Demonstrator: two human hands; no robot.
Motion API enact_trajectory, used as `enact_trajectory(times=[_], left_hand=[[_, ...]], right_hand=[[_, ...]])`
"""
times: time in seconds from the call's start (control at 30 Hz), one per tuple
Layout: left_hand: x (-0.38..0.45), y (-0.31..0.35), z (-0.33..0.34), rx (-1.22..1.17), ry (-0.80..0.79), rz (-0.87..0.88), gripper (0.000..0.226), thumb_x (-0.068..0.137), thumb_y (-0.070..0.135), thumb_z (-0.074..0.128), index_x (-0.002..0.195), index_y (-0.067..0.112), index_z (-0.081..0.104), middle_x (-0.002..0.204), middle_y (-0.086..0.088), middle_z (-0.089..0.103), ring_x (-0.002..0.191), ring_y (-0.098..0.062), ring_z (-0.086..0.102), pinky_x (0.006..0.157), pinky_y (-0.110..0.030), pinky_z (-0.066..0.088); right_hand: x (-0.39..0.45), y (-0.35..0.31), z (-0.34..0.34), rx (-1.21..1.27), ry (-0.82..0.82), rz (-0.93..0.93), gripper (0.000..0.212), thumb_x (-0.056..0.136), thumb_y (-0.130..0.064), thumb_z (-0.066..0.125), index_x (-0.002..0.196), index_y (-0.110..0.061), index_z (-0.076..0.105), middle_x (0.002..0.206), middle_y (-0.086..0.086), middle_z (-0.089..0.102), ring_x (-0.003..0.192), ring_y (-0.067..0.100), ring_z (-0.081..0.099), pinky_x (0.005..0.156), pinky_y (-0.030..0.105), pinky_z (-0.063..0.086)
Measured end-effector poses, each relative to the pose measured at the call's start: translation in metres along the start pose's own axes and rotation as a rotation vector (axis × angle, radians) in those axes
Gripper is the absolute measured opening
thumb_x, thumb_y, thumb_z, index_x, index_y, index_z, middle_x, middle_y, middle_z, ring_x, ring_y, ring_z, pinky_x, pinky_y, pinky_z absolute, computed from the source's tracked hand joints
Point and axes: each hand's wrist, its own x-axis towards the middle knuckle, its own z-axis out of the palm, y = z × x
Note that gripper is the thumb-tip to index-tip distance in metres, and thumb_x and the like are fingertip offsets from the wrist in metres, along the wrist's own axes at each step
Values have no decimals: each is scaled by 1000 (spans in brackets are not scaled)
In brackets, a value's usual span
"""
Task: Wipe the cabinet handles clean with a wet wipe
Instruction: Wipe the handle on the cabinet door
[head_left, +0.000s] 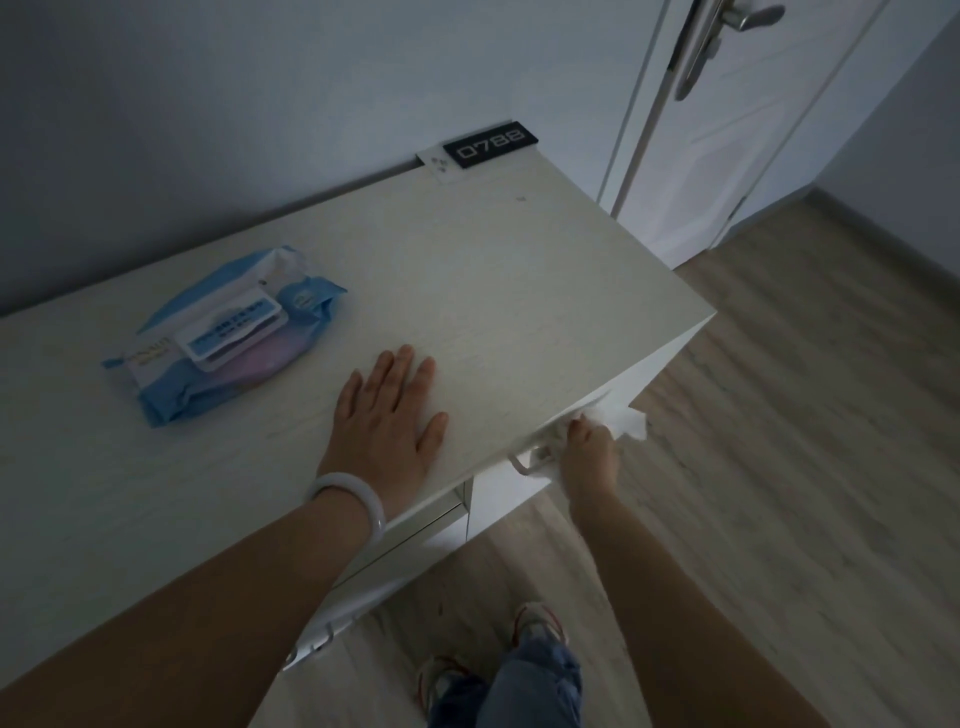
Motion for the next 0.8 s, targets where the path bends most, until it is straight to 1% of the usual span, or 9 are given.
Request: enact_trajectory(times=[0.1,0.17,0.23,0.33,0.4,0.47,0.57,0.7,0.8], left_hand=[[0,0,0,8,7,-8,64,94,51,19,152,23,22,160,-3,19,147,-21,17,119,-44,15],[0,1,-1,13,7,-10,64,94,51,19,152,22,23,160,-3,20,147,-21,18,119,-44,15],[0,1,-1,2,2,-8,65,94,51,18,152,23,22,160,-3,19,147,-21,17,119,-44,15],[1,1,-1,-3,-2,-9,65,93,51,18,152,23,22,160,-3,19,147,-20,17,119,-44,15],[1,1,-1,2,-3,-11,65,93,51,17,152,24,22,160,-2,19,147,-20,16,119,-44,14],[1,1,-1,-3,-1,-15,66,93,51,16,152,24,22,160,-3,19,147,-20,16,119,-44,14],[0,2,-2,-12,-1,-12,66,93,51,16,152,24,21,160,-3,18,147,-20,16,119,-44,13],[1,2,-1,4,4,-13,65,93,51,17,152,24,22,160,-2,19,147,-20,16,119,-44,14],[1,1,1,10,7,-17,64,94,51,18,152,24,22,160,-2,20,147,-20,17,119,-44,14]], right_hand=[[1,5,6,43,25,20,32,103,-23,37,95,1,56,79,7,53,87,27,56,64,28,33],[-17,4,14,184,-100,180,38,101,-25,41,123,5,48,110,15,54,102,24,52,72,26,40],[-20,19,6,-495,-138,-276,61,94,-24,55,137,13,31,136,25,43,116,27,52,86,24,43],[15,6,-9,-225,-232,-145,63,88,-43,61,130,3,49,116,7,60,83,10,61,57,15,42],[25,-5,-23,-271,-258,-130,52,83,-31,66,124,0,55,108,13,64,76,23,63,48,20,39],[32,-10,-35,-61,-331,-136,35,79,-30,71,95,0,64,85,17,69,65,30,66,60,28,56],[35,-7,-51,-185,-230,-60,28,89,-24,63,94,4,61,85,18,70,68,25,71,74,48,58],[29,-10,-47,45,-53,-164,25,90,-6,59,111,-7,45,95,11,60,70,26,69,64,46,60],[22,-1,-31,-164,-72,-219,17,93,-19,55,106,-9,54,91,0,60,76,21,61,66,39,55]])
